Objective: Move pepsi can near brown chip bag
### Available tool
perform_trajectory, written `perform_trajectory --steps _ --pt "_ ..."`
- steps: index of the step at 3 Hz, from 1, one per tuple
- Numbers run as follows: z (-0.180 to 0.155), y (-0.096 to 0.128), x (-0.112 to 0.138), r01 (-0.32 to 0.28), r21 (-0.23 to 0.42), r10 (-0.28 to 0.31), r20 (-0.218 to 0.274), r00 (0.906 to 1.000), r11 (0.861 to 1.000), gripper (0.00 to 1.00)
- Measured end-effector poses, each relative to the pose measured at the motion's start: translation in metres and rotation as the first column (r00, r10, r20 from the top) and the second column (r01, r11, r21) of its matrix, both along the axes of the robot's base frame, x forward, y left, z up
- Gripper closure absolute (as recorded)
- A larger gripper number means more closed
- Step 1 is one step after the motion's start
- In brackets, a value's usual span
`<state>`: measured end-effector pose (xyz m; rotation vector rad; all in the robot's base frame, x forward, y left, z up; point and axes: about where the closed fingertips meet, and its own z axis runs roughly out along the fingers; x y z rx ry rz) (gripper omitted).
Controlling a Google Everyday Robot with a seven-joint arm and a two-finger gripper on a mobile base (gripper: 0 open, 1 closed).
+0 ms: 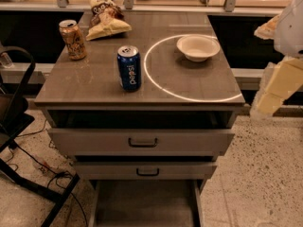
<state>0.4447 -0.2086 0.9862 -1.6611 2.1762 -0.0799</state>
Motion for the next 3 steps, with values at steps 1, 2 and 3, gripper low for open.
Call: perform_trajectory --steps 1,2,3 --pt "-0.006 0.017 0.018 0.017 0.197 -0.027 0.048 0.9985 0.980 0.00" --pt "-0.028 0.031 0.032 0.018 0.389 -0.058 0.092 0.9941 0.921 0.00" --pt "-0.040 0.057 0.058 -0.060 0.559 -0.058 0.190 0.9802 0.827 0.00"
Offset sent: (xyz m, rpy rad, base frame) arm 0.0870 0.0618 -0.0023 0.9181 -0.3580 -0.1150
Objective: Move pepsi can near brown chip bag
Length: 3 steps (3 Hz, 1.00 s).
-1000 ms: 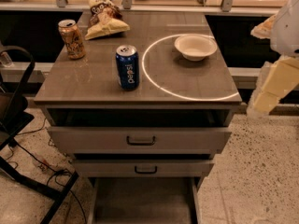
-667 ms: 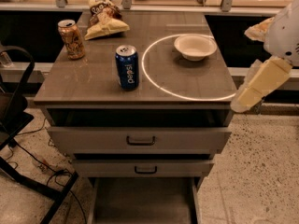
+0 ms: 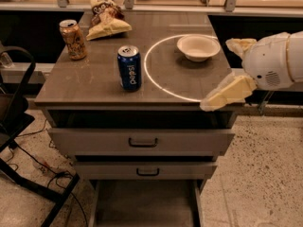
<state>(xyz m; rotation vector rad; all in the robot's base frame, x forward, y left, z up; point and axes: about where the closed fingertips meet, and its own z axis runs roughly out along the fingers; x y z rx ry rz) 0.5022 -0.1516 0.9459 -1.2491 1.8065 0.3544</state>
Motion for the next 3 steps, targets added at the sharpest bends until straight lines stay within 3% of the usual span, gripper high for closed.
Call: perform_trajectory --steps 1,2,3 --pt "0.021 0.036 0.030 -0.036 0.207 0.005 0.151 0.9886 0.978 0.00" --pt "0.021 0.036 0.030 -0.035 0.205 0.004 0.149 0.9888 0.978 0.00" --pt "0.012 0.076 0.046 -0.076 0.275 0.043 0.126 0.9911 0.958 0.00"
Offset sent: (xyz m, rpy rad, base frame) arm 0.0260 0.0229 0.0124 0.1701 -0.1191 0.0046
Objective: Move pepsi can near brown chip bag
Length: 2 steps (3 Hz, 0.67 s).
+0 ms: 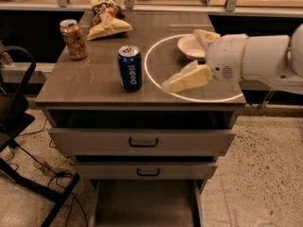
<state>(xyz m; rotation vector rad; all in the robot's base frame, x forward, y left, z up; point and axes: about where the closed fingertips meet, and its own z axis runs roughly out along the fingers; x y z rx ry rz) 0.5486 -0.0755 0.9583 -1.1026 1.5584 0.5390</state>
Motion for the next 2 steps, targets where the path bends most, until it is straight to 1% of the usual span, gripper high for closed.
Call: perform_trajectory --steps 1,2 --pt "-0.012 0.047 0.026 -0.026 0.102 0.031 -0.050 0.9982 0.994 0.00" --pt "-0.024 0.090 0.052 -0.051 0.213 0.070 -0.081 0.9943 0.976 0.00"
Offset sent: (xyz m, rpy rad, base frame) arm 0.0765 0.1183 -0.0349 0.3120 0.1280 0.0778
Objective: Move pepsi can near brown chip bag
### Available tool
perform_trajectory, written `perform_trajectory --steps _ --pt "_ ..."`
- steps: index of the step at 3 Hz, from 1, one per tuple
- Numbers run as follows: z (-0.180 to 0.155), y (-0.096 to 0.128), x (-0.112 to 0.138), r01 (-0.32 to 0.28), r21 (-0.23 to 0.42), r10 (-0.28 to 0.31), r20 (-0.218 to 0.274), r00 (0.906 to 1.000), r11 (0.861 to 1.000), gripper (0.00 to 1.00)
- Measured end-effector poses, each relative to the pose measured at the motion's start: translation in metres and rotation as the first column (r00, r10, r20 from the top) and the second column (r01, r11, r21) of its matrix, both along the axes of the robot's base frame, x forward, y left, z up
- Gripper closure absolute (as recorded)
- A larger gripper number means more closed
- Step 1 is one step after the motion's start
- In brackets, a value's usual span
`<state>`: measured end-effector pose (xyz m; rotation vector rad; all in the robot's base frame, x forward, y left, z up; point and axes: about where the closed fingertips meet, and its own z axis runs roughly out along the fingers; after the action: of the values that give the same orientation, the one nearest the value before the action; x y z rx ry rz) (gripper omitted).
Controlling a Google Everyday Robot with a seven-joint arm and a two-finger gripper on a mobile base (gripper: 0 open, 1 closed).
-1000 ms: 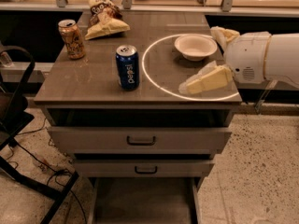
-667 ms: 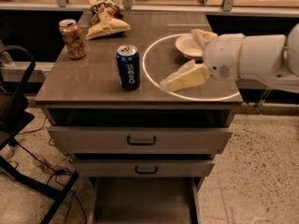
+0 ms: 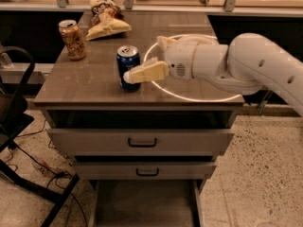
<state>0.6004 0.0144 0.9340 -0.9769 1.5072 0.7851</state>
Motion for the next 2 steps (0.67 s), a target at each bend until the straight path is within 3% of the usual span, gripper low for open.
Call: perform_trajectory --steps 1,2 --pt "-0.008 0.018 0.010 -0.020 0.044 0.020 0.005 0.9998 0.999 0.00" --pt "-0.022 0.048 0.014 -0.070 0.055 0.067 0.067 0.9955 0.996 0.26"
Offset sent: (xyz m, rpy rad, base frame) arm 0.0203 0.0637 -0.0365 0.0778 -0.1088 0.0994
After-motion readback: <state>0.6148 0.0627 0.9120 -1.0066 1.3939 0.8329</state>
